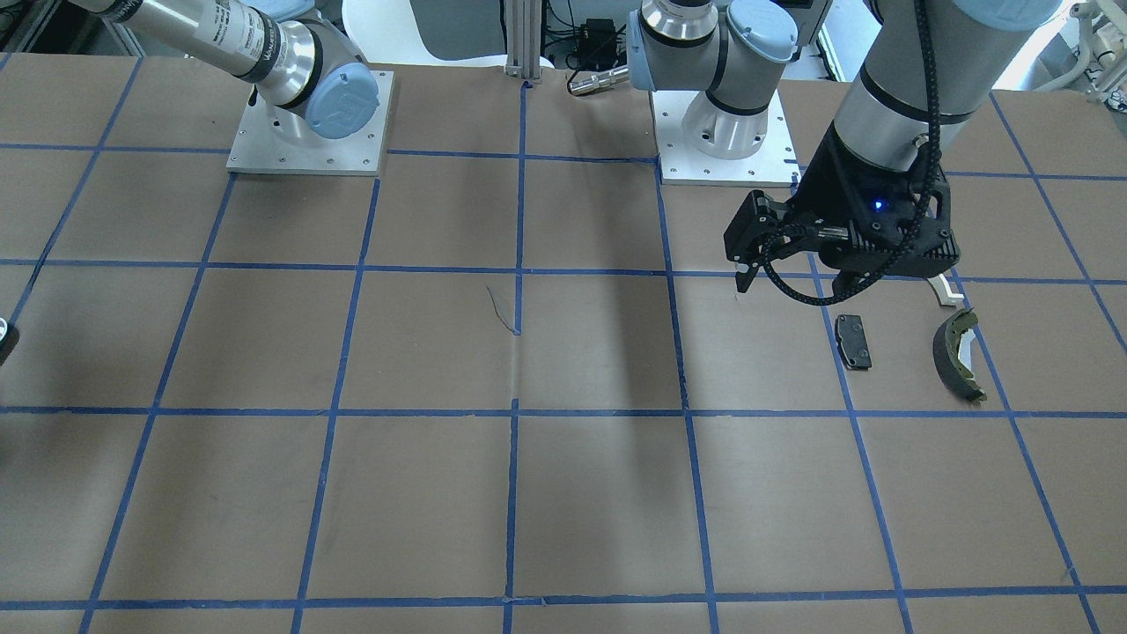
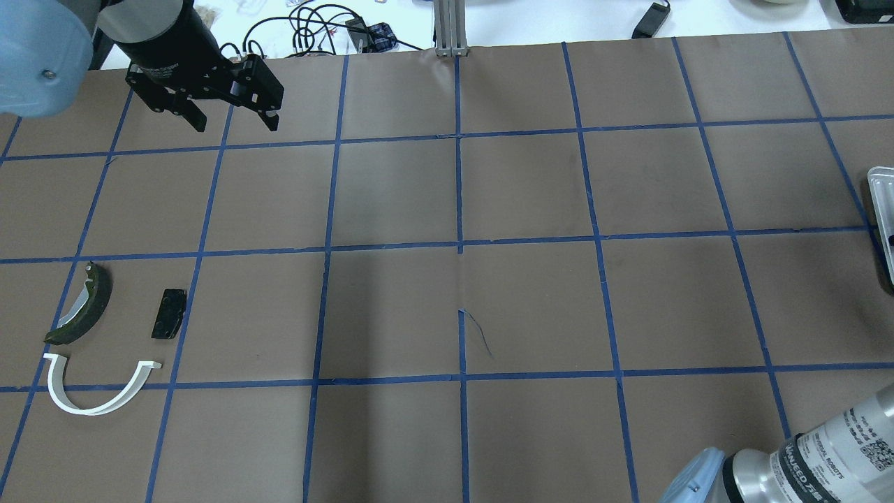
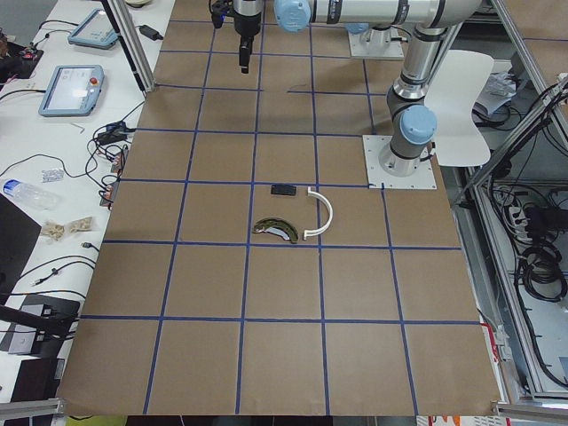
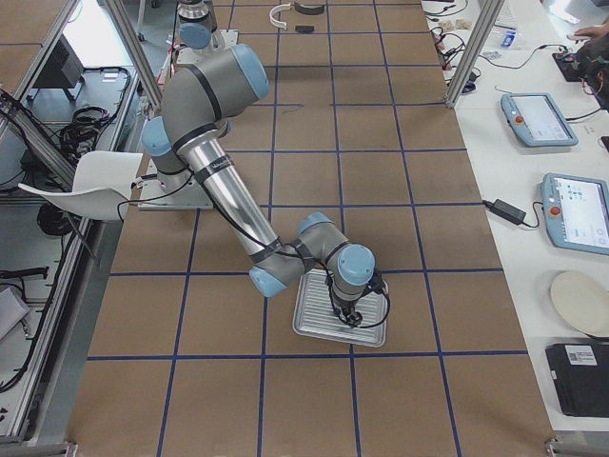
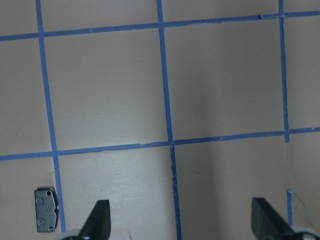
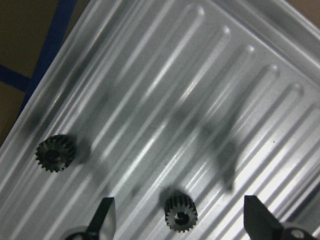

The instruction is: Place bearing gear from tray to pile

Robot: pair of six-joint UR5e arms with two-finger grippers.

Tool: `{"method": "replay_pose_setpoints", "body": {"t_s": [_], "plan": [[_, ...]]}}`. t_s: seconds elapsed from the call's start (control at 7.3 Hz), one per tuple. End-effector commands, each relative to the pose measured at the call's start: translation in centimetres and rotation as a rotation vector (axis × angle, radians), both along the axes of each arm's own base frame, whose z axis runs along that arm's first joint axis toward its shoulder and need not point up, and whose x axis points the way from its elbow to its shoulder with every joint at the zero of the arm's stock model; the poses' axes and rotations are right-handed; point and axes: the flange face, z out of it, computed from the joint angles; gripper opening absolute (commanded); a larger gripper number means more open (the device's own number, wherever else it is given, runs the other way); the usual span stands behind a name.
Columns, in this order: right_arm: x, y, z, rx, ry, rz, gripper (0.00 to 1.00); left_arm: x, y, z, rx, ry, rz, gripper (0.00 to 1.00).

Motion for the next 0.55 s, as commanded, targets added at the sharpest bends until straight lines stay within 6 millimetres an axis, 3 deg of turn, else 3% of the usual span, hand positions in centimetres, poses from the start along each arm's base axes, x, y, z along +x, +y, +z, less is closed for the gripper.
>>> {"method": "replay_pose_setpoints", "body": {"t_s": [0.0,0.27,0.41], "plan": [[-0.12,-0.08,-0.94,0.004,-0.003,0.0,0.74,-0.04,0.0,-0.09,0.001,0.0,-0.001,1.0],[-0.35,-0.15,-0.63,0.007,0.007,-0.002,0.58,0.04,-0.02,-0.09,0.001,0.0,-0.002,1.0],[-0.44,-0.19,-0.39,0.005,0.012,-0.006,0.39,0.21,-0.05,-0.09,0.001,-0.001,-0.007,1.0]]}}
